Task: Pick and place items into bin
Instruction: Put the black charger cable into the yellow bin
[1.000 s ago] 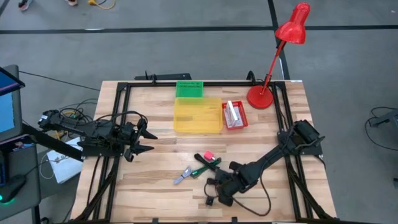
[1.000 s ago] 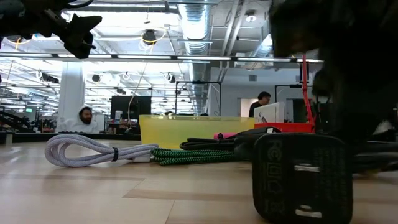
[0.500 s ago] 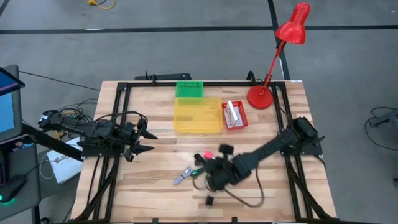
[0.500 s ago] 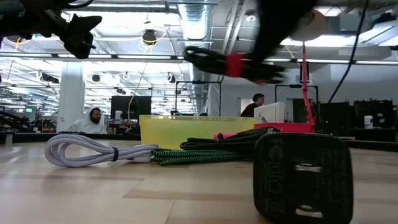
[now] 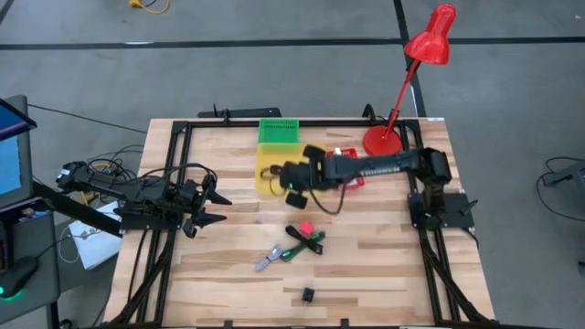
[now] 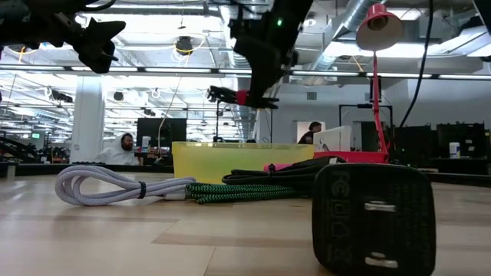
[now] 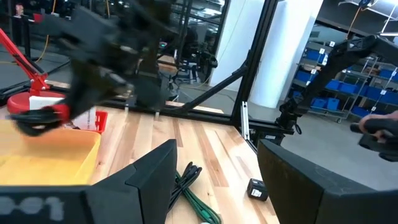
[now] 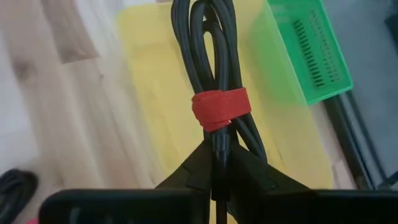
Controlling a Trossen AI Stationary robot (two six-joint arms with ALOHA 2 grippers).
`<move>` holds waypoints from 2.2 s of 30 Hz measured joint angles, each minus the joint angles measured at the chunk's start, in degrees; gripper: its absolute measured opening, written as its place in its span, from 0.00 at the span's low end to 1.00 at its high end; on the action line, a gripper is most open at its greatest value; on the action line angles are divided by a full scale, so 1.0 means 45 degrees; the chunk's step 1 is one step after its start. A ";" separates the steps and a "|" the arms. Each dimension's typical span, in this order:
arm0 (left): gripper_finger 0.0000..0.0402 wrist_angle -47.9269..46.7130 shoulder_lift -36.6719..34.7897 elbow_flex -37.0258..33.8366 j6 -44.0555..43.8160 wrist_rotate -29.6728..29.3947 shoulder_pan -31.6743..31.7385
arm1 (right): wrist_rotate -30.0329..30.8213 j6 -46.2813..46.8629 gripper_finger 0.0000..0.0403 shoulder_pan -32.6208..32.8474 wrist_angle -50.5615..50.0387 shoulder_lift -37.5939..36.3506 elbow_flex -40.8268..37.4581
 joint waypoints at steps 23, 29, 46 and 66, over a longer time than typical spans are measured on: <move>0.54 -0.0549 0.0001 0.0000 0.0000 0.0000 0.0000 | -0.1971 -0.0151 0.37 -0.1250 0.0660 -0.0019 0.0005; 0.53 -0.0546 -0.0001 0.0000 0.0000 0.0000 0.0000 | -0.2075 0.0735 0.53 -0.0855 0.0118 -0.0022 0.0010; 0.53 -0.0544 0.0002 0.0000 0.0000 0.0000 0.0000 | -0.4133 0.3677 0.52 0.2310 -0.0658 -0.0029 -0.0117; 0.53 -0.0574 0.0020 0.0000 -0.0005 0.0004 0.0000 | -0.3628 0.3767 0.46 0.3747 0.1358 0.1704 -0.0100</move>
